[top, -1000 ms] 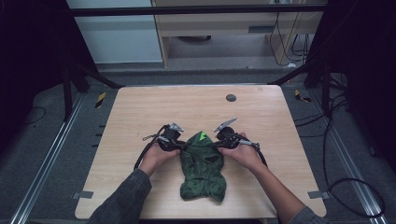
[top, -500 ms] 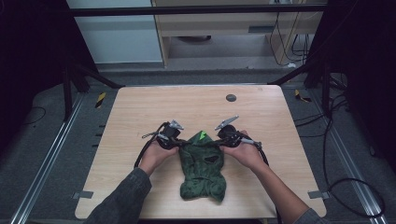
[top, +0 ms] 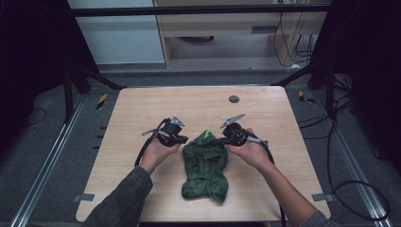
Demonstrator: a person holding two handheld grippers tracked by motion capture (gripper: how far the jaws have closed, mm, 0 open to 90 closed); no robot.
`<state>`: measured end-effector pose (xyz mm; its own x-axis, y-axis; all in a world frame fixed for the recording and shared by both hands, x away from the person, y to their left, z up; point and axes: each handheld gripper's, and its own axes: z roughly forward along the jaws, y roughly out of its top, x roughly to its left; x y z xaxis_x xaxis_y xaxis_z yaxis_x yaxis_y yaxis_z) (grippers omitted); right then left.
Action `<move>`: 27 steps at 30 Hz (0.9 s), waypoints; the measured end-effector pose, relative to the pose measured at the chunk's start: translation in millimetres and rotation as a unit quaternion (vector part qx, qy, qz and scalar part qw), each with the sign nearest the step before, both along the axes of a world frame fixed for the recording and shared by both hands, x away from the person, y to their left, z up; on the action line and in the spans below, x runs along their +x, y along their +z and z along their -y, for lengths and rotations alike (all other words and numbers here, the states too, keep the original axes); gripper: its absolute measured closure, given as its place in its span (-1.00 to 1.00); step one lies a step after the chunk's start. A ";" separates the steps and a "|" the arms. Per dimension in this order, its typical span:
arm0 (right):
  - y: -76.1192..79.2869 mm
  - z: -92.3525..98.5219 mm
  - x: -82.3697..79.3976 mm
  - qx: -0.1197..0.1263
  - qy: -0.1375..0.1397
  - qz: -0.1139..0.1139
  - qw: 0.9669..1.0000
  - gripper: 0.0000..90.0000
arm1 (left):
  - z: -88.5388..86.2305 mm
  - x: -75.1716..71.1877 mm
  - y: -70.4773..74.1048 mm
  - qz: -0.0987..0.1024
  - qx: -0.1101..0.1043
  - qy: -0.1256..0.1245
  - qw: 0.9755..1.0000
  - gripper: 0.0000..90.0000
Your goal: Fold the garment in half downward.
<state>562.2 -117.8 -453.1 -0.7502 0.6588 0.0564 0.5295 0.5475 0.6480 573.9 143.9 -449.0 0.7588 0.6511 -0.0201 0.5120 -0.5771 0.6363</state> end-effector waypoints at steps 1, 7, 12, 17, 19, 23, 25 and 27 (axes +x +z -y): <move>1.1 0.2 0.2 -0.001 0.002 0.002 1.000 0.90 | -1.0 0.5 1.2 0.000 -0.002 0.000 1.000 1.00; 2.9 -1.1 0.5 -0.004 0.003 0.003 1.000 0.90 | -2.9 1.5 1.8 -0.001 0.003 0.001 1.000 1.00; 2.1 -2.0 0.2 -0.007 0.005 0.003 1.000 0.90 | -1.0 2.0 0.8 0.001 -0.001 0.003 1.000 1.00; 1.0 -1.5 1.0 -0.011 0.008 0.004 1.000 0.90 | 2.3 5.6 -4.9 -0.003 -0.006 0.006 1.000 0.77; 0.6 -2.0 0.6 -0.012 0.008 0.002 1.000 0.90 | 4.0 7.0 -9.2 -0.008 -0.007 0.009 1.000 0.56; -0.5 -3.0 0.6 -0.014 0.008 0.001 1.000 0.90 | 7.3 9.5 -17.9 -0.020 -0.001 0.001 1.000 0.49; -1.2 -3.0 0.9 -0.012 0.008 -0.001 1.000 0.90 | 10.1 10.9 -23.7 -0.030 0.004 -0.003 1.000 0.46; -2.1 -3.0 1.1 -0.014 0.009 -0.002 1.000 0.90 | 12.6 11.9 -27.8 -0.032 0.009 0.000 0.999 0.48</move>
